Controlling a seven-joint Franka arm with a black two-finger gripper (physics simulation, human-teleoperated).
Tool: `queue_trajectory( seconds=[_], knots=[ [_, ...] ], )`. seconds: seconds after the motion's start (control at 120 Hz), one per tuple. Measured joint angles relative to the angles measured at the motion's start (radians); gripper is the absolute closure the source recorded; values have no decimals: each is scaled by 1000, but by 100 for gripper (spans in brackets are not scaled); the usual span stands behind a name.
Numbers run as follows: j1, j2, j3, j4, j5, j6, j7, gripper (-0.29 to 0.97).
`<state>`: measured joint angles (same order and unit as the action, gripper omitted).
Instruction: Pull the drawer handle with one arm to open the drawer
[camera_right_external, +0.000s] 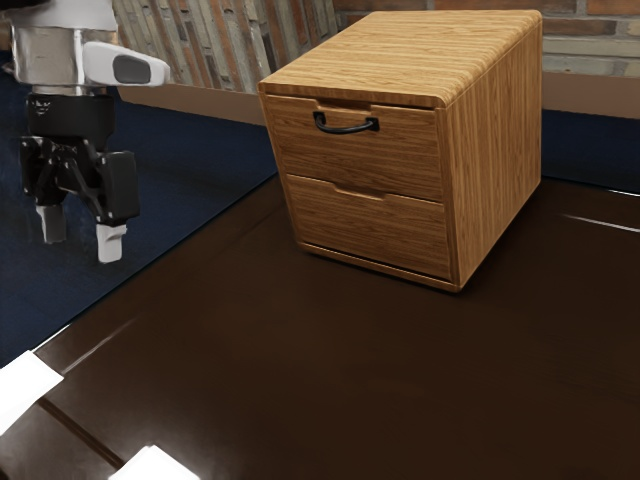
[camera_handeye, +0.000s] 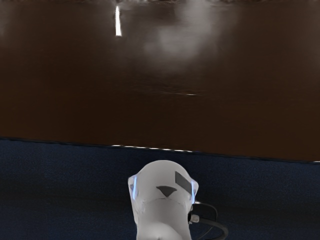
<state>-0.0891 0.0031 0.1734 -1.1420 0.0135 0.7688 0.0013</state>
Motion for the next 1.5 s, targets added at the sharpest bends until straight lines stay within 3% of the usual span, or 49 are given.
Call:
queue_trajectory(
  seconds=[0.183,0.242,0.283,0.333,0.433,0.575,0.883,1.5],
  knots=[
    [116,2,-54,-80,31,349,38,0],
    [144,-104,-101,-240,41,534,153,0],
    [98,-149,-125,-323,46,653,238,0],
    [42,-171,-138,-364,54,757,332,0],
    [34,-179,-169,-394,82,916,523,0],
    [173,-137,-305,-401,74,1074,796,7],
    [212,-18,-303,-360,3,1261,1199,30],
    [226,360,-255,27,-53,1297,1562,34]
  ],
)
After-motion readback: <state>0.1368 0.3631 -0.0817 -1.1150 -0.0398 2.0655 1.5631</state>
